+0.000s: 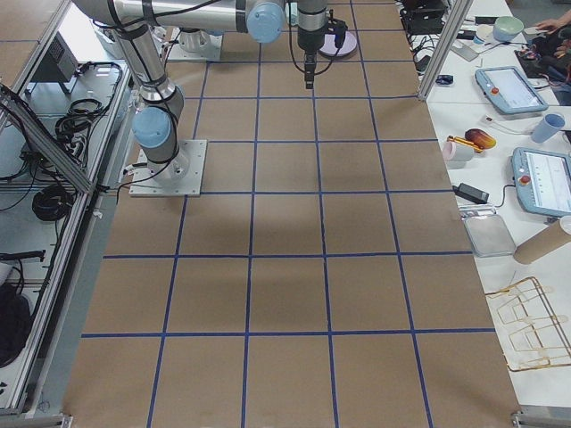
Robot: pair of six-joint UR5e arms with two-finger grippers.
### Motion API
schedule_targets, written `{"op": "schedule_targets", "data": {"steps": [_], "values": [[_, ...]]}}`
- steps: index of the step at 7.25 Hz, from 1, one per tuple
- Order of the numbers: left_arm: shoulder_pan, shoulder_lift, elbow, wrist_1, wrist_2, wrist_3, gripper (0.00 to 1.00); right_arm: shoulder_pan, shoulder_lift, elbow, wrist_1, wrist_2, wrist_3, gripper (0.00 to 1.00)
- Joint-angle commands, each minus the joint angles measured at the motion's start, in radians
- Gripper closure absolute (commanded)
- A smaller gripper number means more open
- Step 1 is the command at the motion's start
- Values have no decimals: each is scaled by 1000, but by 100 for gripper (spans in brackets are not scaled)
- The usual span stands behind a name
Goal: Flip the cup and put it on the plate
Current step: 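Lower the left gripper to the mug's open end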
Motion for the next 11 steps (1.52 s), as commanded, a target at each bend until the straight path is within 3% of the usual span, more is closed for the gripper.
{"op": "schedule_targets", "data": {"steps": [1, 3, 6, 11], "values": [[21, -58, 2, -13, -39, 53, 0, 0, -1, 0, 0, 0, 0, 0], [43, -104, -1, -27, -90, 184, 0, 0, -1, 0, 0, 0, 0, 0], [71, -149, 6, -178, -174, 193, 0, 0, -1, 0, 0, 0, 0, 0], [71, -193, 3, -266, -246, 312, 0, 0, 0, 0, 0, 0, 0, 0]]}}
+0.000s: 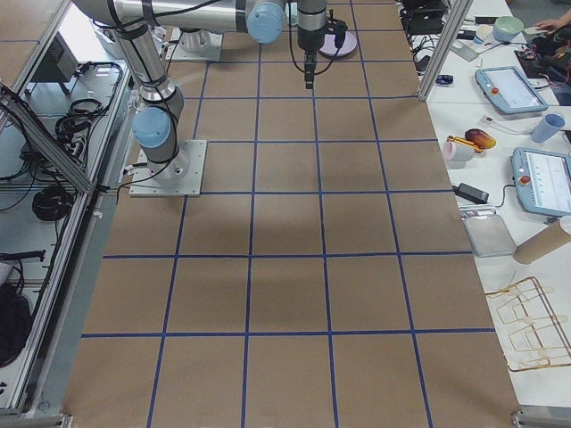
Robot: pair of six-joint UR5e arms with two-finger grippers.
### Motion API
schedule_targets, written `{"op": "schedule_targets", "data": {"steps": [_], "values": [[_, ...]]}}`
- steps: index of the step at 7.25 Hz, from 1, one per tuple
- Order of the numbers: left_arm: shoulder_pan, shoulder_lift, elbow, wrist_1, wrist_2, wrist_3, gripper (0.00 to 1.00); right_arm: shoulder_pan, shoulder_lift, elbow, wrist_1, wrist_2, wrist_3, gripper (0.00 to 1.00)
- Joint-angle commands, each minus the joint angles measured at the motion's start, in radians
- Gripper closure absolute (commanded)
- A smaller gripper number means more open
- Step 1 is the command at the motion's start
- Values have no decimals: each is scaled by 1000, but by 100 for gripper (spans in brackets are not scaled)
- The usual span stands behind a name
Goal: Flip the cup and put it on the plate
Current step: 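Lower the left gripper to the mug's open end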
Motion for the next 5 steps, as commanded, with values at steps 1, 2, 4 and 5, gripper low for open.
{"op": "schedule_targets", "data": {"steps": [1, 2, 4, 5], "values": [[-1, -29, 0, -44, -23, 47, 0, 0, 0, 0, 0, 0, 0, 0], [-1, -40, 0, -55, -23, 52, 0, 0, 0, 0, 0, 2, 0, 0], [-3, -53, 2, -110, -32, 90, 0, 0, -1, 0, 0, 0, 0, 0], [-3, -62, 0, -144, -48, 105, 0, 0, 0, 0, 0, 0, 0, 0]]}}
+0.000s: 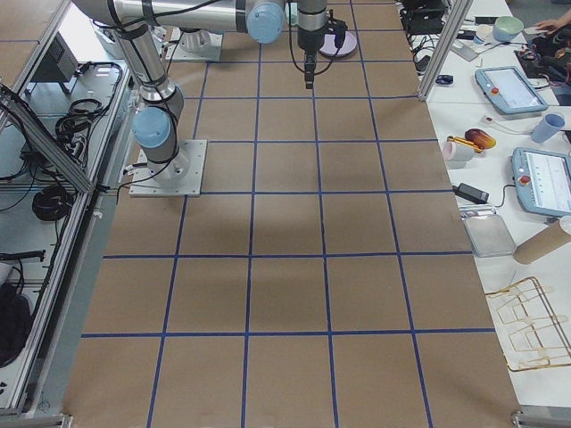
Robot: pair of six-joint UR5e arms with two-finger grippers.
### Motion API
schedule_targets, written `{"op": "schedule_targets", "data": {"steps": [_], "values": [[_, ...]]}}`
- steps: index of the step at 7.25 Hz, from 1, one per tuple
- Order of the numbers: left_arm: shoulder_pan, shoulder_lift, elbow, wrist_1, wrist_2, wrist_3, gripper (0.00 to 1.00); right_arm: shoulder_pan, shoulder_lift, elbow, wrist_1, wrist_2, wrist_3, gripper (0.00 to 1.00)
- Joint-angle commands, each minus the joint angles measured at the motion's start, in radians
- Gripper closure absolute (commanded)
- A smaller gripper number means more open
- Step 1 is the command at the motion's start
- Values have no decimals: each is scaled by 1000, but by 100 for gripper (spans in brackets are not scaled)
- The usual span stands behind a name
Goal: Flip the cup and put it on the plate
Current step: 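Close the left gripper on the mug's rim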
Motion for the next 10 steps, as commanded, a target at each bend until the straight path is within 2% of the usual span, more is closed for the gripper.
{"op": "schedule_targets", "data": {"steps": [1, 10], "values": [[0, -18, 1, -42, -16, 31, 0, 0, 0, 0, 0, 0, 0, 0], [-40, -61, -10, -125, -41, 137, 0, 0, 0, 0, 0, 0, 0, 0]]}}
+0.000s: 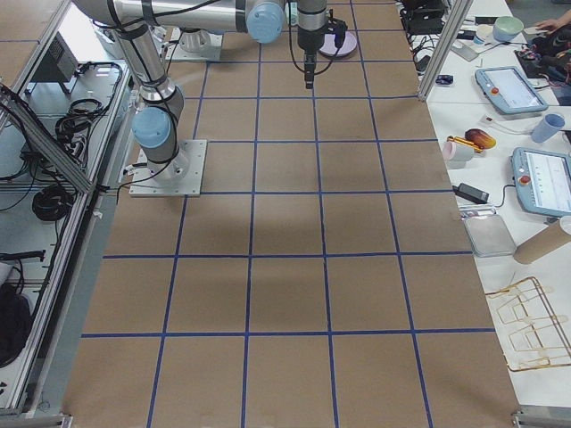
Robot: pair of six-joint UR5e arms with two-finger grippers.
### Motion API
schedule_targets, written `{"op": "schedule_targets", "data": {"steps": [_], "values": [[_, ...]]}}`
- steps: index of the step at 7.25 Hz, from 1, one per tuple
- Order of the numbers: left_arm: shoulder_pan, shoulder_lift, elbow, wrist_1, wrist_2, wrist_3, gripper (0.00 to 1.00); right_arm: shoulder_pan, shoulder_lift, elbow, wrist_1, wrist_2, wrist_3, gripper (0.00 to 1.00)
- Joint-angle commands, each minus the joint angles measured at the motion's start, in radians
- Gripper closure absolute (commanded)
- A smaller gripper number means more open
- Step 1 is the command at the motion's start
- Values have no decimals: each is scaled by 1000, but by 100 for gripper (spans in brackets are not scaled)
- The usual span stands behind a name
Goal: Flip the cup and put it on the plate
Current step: 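Close the left gripper on the mug's rim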
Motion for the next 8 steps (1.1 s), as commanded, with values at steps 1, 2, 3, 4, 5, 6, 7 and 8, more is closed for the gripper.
{"op": "schedule_targets", "data": {"steps": [1, 2, 3, 4, 5, 6, 7, 8], "values": [[-13, -3, -7, -3, -10, 9, 0, 0, 0, 0, 0, 1, 0, 0], [-13, -3, -9, -5, -13, 11, 0, 0, 0, 0, 0, 0, 0, 0], [-13, -3, -9, -5, -15, 26, 1, 0, 0, 0, 0, 0, 0, 0], [-13, -3, -9, -5, -15, 28, 4, 0, 1, 0, 0, 0, 0, 0], [-13, -3, -9, -5, -15, 29, 6, 0, 1, 0, 0, 0, 0, 0], [-13, -3, -9, -3, -15, 34, 14, 0, 0, 0, 0, 0, 0, 0], [-13, -3, -9, -2, -15, 60, 43, 0, 1, 0, 0, 0, 0, 0], [-13, -3, -9, -2, -16, 60, 70, 0, 0, 0, 0, 0, 0, 0]]}}
